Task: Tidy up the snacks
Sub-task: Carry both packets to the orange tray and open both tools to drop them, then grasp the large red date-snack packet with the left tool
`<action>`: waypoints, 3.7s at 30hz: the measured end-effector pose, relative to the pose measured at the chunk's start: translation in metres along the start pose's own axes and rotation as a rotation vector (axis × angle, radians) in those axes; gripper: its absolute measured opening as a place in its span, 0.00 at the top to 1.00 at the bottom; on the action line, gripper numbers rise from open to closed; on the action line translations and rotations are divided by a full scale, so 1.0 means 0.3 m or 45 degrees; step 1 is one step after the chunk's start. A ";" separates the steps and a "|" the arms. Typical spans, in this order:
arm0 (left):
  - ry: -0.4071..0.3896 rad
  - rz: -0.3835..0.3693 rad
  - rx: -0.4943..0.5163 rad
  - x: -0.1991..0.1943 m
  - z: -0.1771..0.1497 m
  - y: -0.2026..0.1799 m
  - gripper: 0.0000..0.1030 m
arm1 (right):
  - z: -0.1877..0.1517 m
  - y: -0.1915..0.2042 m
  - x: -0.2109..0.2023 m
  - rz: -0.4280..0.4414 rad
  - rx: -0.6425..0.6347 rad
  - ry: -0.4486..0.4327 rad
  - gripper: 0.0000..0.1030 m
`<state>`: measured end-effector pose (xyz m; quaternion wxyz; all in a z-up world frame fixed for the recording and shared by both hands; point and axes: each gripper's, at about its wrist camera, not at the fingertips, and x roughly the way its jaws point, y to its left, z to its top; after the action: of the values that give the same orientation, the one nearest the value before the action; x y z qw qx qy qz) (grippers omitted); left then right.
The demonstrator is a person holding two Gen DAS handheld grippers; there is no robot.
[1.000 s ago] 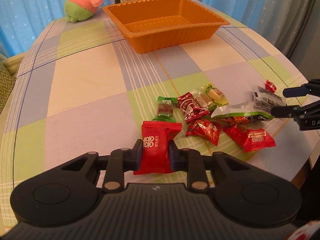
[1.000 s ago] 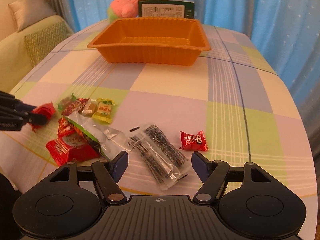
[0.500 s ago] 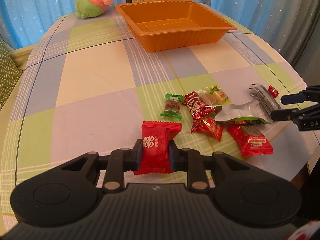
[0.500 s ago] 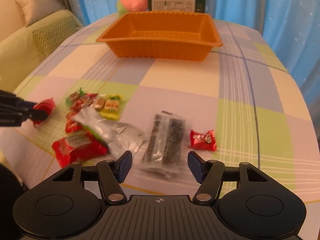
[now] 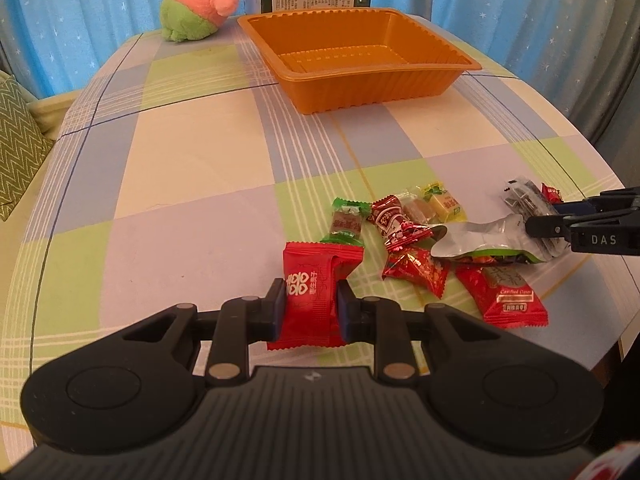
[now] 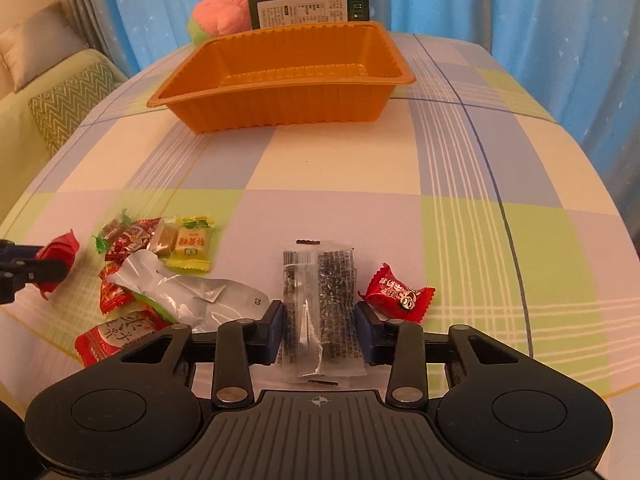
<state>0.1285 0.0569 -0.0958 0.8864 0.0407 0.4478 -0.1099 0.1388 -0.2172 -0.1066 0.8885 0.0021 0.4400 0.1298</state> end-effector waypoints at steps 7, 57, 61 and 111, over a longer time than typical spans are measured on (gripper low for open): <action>-0.037 0.022 -0.005 -0.040 0.028 -0.001 0.77 | 0.001 0.019 -0.093 -0.046 -0.018 -0.090 0.64; -0.294 0.057 -0.126 0.164 0.563 0.046 0.28 | 0.709 -0.067 0.226 0.149 0.132 -0.295 0.32; -0.282 0.059 -0.168 0.123 0.514 0.056 0.28 | 0.681 -0.077 0.180 0.145 0.155 -0.289 0.32; -0.114 -0.034 -0.036 -0.160 -0.049 -0.398 0.53 | -0.123 -0.071 -0.493 -0.115 0.271 -0.241 0.32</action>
<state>0.0617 -0.0493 -0.0630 0.9045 0.0173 0.4096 -0.1172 0.0292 -0.2763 -0.0161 0.9258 0.0888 0.3652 0.0413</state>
